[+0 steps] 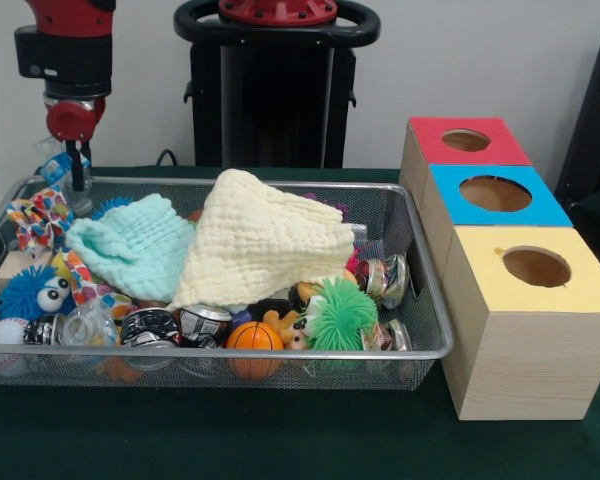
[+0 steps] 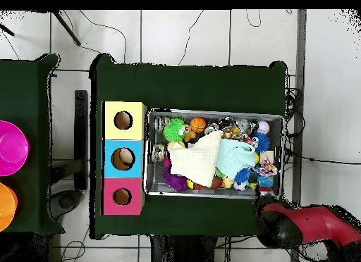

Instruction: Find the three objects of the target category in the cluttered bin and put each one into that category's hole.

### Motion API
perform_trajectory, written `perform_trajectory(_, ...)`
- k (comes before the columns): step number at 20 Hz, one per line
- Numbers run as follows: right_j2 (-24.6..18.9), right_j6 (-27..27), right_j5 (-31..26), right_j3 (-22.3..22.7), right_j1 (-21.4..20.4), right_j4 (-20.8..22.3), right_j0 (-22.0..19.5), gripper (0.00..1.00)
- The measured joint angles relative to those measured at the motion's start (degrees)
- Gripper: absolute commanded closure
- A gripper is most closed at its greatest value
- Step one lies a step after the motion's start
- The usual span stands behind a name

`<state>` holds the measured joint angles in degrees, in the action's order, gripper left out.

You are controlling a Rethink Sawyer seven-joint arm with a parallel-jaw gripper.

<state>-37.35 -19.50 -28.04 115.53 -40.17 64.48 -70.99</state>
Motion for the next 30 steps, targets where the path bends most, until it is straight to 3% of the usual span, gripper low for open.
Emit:
perform_trajectory(12, 0.0, 0.0, 0.0, -0.1, -0.6, 0.0, -1.1, 0.00)
perform_trajectory(13, 0.0, 0.0, 0.0, -0.1, -0.7, 0.0, -1.3, 1.00)
perform_trajectory(30, 0.1, 0.0, 0.0, -0.3, -0.8, 0.0, -1.5, 1.00)
